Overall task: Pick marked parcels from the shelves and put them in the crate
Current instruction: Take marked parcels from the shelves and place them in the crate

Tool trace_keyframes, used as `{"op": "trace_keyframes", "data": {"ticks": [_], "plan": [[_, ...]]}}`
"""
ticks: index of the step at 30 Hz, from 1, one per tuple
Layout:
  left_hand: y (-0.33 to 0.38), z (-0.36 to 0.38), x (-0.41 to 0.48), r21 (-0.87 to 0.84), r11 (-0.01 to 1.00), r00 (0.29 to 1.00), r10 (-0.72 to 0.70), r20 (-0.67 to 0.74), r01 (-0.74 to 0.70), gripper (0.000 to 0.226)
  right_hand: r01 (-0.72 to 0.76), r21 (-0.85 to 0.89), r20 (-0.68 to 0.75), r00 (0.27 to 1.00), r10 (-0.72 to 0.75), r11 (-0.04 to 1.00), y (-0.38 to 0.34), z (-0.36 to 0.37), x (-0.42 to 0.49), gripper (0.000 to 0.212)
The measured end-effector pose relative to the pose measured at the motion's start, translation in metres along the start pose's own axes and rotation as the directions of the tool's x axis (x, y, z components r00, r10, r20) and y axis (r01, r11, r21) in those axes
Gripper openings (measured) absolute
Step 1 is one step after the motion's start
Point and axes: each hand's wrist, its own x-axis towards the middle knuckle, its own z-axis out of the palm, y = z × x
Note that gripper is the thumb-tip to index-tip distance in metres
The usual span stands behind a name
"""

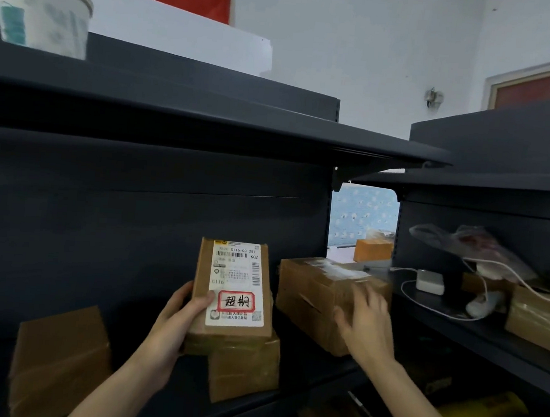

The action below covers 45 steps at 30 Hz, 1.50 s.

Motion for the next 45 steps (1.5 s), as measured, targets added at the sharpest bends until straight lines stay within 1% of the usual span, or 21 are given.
{"op": "trace_keyframes", "data": {"ticks": [1,4,6,8,10,11,14,17,22,26,27,31,33,35,37,39,42,45], "plan": [[-0.002,0.009,0.002,0.002,1.0,1.0,0.004,-0.012,-0.004,0.077,0.036,-0.048,0.037,0.999,-0.034,0.998,0.01,0.0,0.014,0.063],[-0.009,0.042,0.007,-0.007,1.0,0.998,0.018,-0.065,-0.019,0.075,0.158,-0.162,0.237,0.964,-0.118,0.974,0.037,0.009,0.044,0.07],[-0.013,0.065,0.007,-0.025,0.999,0.994,0.025,-0.104,-0.027,0.071,0.255,-0.161,0.274,0.94,-0.205,0.953,0.051,0.019,0.047,0.071],[-0.015,0.085,0.007,-0.053,0.998,0.99,0.016,-0.141,-0.024,0.065,0.289,-0.126,0.24,0.937,-0.254,0.949,0.061,0.03,0.04,0.061],[-0.019,0.101,0.007,-0.057,0.998,0.985,0.015,-0.171,-0.025,0.069,0.324,-0.123,0.179,0.937,-0.3,0.938,0.066,0.032,0.03,0.056],[-0.023,0.108,0.007,-0.047,0.999,0.983,0.01,-0.183,-0.019,0.073,0.337,-0.123,0.152,0.936,-0.318,0.933,0.068,0.03,0.025,0.057],[-0.031,0.126,0.006,-0.027,1.0,0.978,0.005,-0.209,-0.011,0.071,0.37,-0.104,0.059,0.929,-0.365,0.923,0.082,0.029,0.015,0.062],[-0.037,0.139,0.004,-0.02,0.999,0.973,-0.036,-0.226,0.032,0.083,0.396,-0.086,0.023,0.918,-0.395,0.914,0.093,0.031,0.014,0.067],[-0.036,0.144,0.001,-0.018,0.999,0.968,-0.044,-0.245,0.041,0.082,0.379,-0.063,0.03,0.925,-0.378,0.923,0.086,0.031,0.027,0.065],[-0.033,0.14,-0.012,-0.053,0.998,0.962,-0.038,-0.272,0.025,0.063,0.403,-0.056,0.061,0.915,-0.4,0.913,0.08,0.042,0.043,0.06],[-0.032,0.138,-0.017,-0.055,0.998,0.963,-0.037,-0.268,0.023,0.062,0.411,-0.059,0.078,0.91,-0.406,0.91,0.078,0.044,0.045,0.06],[-0.034,0.125,-0.033,-0.011,0.998,0.968,-0.058,-0.245,0.057,0.079,0.413,-0.02,0.13,0.904,-0.407,0.91,0.075,0.039,0.049,0.062],[-0.038,0.119,-0.038,0.011,0.998,0.971,-0.058,-0.233,0.062,0.08,0.405,0.001,0.119,0.908,-0.402,0.914,0.075,0.033,0.045,0.062],[-0.043,0.116,-0.044,0.029,0.997,0.972,-0.063,-0.227,0.071,0.079,0.398,0.048,0.069,0.914,-0.4,0.916,0.077,0.027,0.03,0.059],[-0.049,0.114,-0.052,0.027,0.996,0.973,-0.077,-0.217,0.084,0.078,0.376,0.136,0.057,0.92,-0.387,0.916,0.081,0.022,0.006,0.057],[-0.056,0.115,-0.06,0.006,0.994,0.975,-0.108,-0.193,0.111,0.075,0.343,0.209,0.092,0.926,-0.367,0.916,0.087,0.018,-0.021,0.054],[-0.064,0.123,-0.077,-0.021,0.992,0.981,-0.126,-0.148,0.124,0.06,0.298,0.272,0.165,0.922,-0.349,0.915,0.103,0.018,-0.057,0.051],[-0.079,0.131,-0.096,0.001,0.988,0.981,-0.155,-0.117,0.156,0.067,0.233,0.298,0.24,0.92,-0.309,0.926,0.117,0.018,-0.084,0.051]]}}
